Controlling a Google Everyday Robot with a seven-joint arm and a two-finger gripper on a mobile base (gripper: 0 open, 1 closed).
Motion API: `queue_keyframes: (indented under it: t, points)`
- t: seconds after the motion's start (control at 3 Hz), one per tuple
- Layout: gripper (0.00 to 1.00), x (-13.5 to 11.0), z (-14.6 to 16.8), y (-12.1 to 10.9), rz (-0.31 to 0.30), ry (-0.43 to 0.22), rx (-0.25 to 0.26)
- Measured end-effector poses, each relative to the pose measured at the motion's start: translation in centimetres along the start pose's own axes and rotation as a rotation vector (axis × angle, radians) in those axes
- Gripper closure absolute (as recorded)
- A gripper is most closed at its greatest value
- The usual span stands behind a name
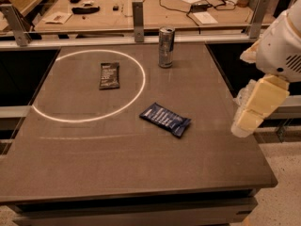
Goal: Pick rxbar blueberry
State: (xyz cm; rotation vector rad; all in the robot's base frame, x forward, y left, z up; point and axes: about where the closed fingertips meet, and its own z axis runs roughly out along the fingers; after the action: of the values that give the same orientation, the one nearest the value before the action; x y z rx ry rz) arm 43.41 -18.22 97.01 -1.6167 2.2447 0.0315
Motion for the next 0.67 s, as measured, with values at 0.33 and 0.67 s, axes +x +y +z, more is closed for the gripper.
queue_keyframes:
  t: [0.33,0.67]
  points:
    - [0.00,-0.9,1.2,1.7,0.038,-0.024,0.033]
    - [0.00,-1.4,5.2,1.2,0.122,-0.115,0.101]
